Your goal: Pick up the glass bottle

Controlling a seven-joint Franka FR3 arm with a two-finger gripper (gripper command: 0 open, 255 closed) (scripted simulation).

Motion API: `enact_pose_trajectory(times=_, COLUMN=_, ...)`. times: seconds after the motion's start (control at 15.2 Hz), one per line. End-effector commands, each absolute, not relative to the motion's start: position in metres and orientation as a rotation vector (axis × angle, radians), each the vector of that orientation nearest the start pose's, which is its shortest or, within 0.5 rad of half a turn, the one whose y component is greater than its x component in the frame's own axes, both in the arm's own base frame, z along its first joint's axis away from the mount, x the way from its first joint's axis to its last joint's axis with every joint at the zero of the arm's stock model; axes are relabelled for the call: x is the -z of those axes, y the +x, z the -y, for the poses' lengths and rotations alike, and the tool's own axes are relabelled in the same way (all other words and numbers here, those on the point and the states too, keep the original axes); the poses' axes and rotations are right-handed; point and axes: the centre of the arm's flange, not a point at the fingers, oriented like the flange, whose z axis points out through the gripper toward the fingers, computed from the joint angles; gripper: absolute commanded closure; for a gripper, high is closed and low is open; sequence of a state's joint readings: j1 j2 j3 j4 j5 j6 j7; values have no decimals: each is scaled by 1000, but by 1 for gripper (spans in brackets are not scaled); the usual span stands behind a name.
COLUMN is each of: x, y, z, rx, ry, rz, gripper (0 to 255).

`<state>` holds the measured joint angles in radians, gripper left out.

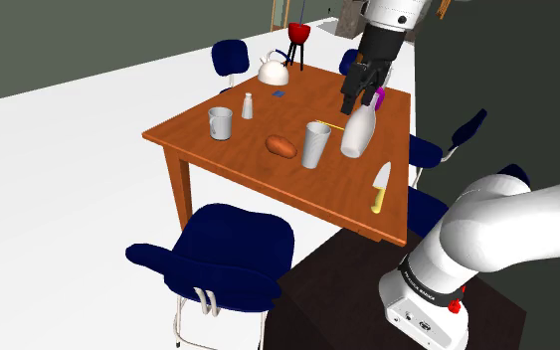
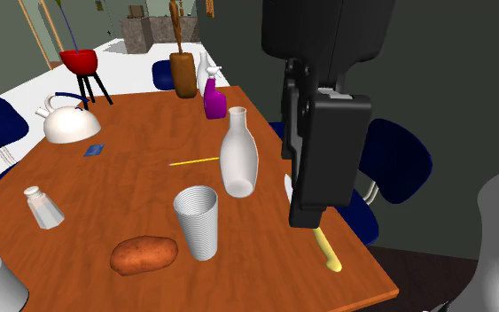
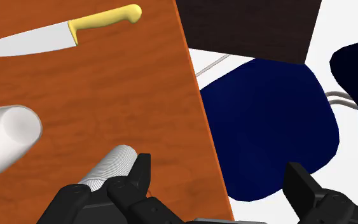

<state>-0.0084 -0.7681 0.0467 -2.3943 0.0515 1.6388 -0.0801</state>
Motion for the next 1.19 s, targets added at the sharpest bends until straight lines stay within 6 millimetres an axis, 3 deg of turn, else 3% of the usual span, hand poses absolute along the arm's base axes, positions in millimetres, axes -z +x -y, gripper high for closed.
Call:
enact_pose_trajectory(times=0.0, x=-572, y=317, z=-21, rx=20, ry=-3119, rz=160, gripper=0)
enact_pose_trajectory(times=1.12, x=-535, y=400, z=184, rx=-41, ry=-3126, rz=220, gripper=0)
